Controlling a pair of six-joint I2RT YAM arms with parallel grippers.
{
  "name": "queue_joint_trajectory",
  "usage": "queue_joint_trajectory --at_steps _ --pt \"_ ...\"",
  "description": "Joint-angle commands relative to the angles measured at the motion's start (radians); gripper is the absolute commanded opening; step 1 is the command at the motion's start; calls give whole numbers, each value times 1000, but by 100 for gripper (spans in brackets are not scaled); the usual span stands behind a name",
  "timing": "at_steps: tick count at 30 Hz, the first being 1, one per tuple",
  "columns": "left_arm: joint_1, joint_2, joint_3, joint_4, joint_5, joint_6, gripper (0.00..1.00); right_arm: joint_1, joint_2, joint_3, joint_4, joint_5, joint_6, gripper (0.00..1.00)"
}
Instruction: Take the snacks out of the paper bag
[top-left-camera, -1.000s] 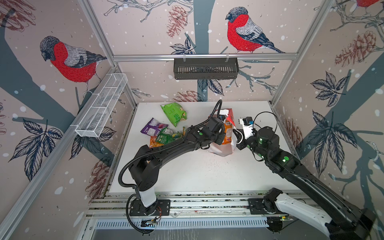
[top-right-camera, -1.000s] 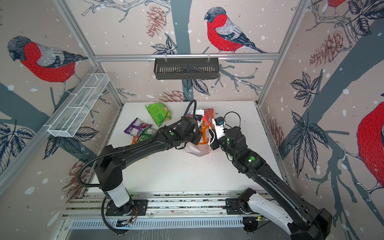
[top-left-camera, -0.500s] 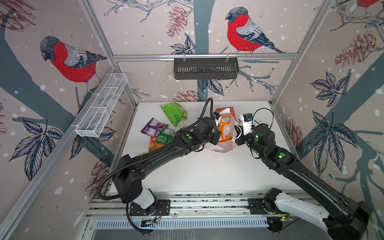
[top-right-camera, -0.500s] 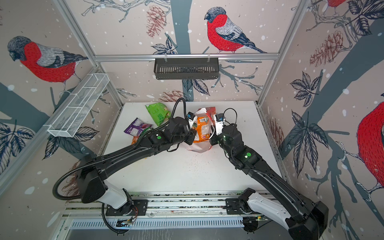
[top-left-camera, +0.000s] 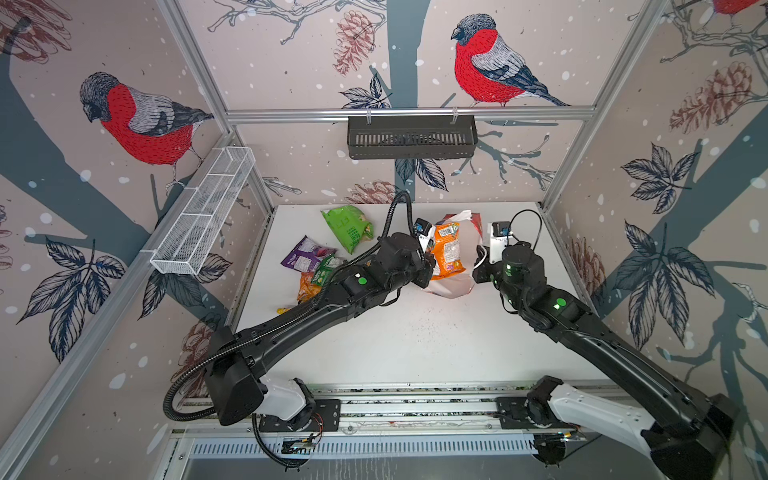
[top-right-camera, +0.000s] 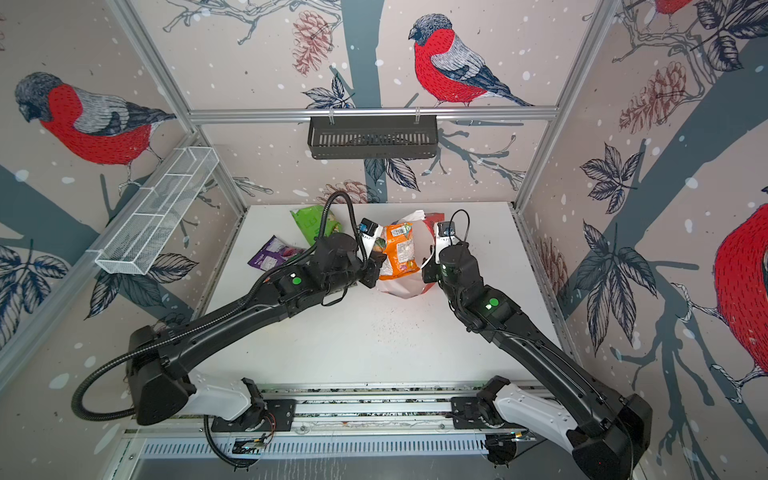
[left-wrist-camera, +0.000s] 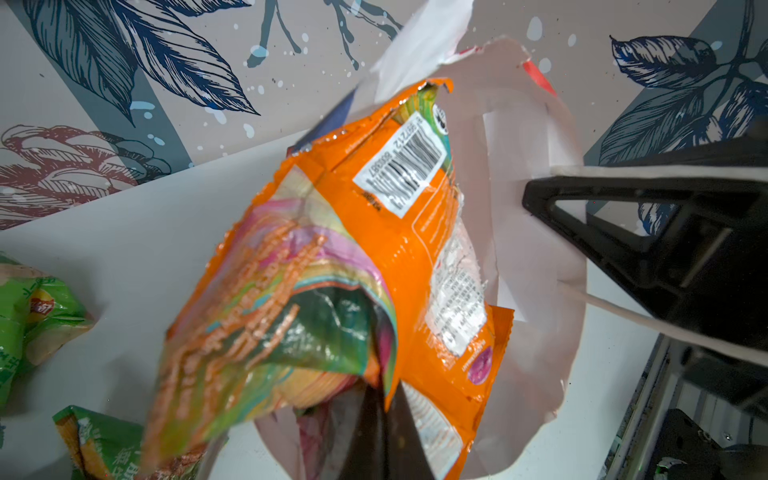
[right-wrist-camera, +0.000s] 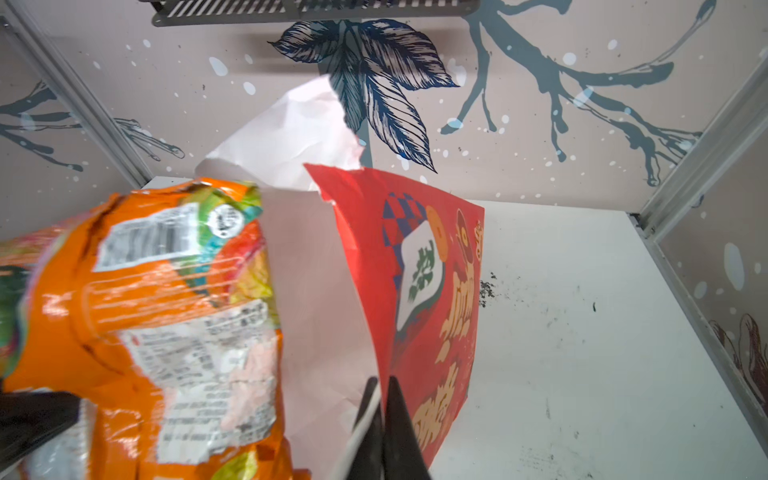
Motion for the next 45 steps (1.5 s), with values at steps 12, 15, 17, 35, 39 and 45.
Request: queue_joint_trajectory --at_steps 12,15,17,35,39,45 --pt "152 -180 -40 15 -140 -36 0 -91 121 145 -56 38 71 0" --pt "234 -194 -69 2 -132 -55 0 -102 139 170 -52 13 64 0" --pt "285 -198 -89 -11 -143 -69 0 -117 159 203 -72 -19 66 0" --pt "560 66 -176 121 -113 -138 0 -392 244 337 -104 -387 179 12" --pt "569 138 -137 112 -91 -127 7 -432 275 324 -57 -429 188 32" --pt "571 151 -113 105 -85 -104 57 -454 224 299 18 -463 162 90"
